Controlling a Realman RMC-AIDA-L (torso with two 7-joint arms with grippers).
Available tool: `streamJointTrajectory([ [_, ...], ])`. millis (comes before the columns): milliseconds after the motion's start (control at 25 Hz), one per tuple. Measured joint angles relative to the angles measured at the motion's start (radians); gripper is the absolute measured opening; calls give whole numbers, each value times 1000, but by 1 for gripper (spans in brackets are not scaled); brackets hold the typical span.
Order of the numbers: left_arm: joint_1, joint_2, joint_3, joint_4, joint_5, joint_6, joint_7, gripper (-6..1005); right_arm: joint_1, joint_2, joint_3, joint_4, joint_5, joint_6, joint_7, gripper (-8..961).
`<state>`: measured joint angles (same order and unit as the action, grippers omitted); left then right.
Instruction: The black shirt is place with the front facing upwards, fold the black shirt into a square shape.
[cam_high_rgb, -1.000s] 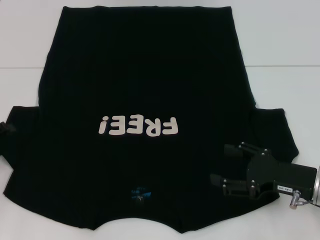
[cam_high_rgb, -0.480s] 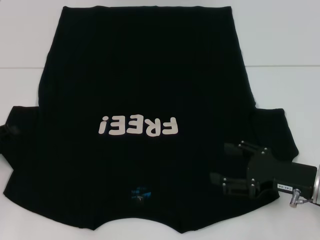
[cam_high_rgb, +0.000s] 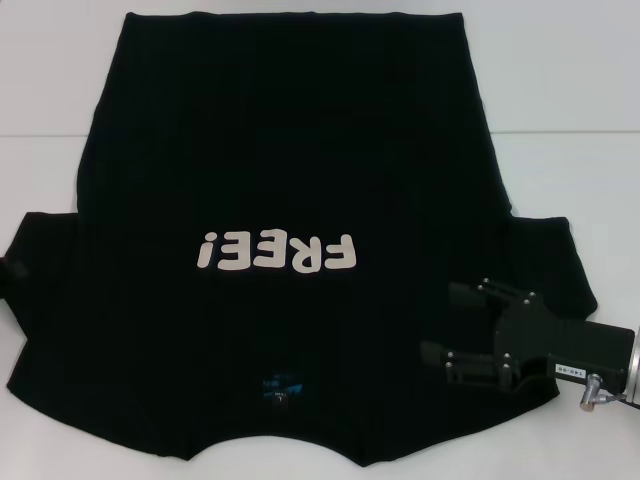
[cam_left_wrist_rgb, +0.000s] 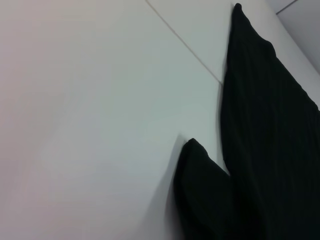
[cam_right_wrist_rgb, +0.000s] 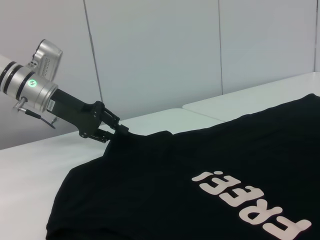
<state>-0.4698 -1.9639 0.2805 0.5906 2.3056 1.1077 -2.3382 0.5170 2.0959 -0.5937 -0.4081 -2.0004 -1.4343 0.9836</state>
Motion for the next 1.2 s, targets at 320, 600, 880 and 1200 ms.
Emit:
streamJointTrajectory([
  [320,0,0,0,0,0,-2,7,177,2,1,0,-1,0,0,0,941],
  [600,6,0,-4,13,-7,-1,8,35,6,0,0,4,-1,0,0,942],
  [880,11,8,-13,74,-8,7,4,29,6,-1,0,6,-3,0,0,942],
  [1200,5,30,-14,130,-6,16,-17,28,5,-1,0,8,-3,0,0,942],
])
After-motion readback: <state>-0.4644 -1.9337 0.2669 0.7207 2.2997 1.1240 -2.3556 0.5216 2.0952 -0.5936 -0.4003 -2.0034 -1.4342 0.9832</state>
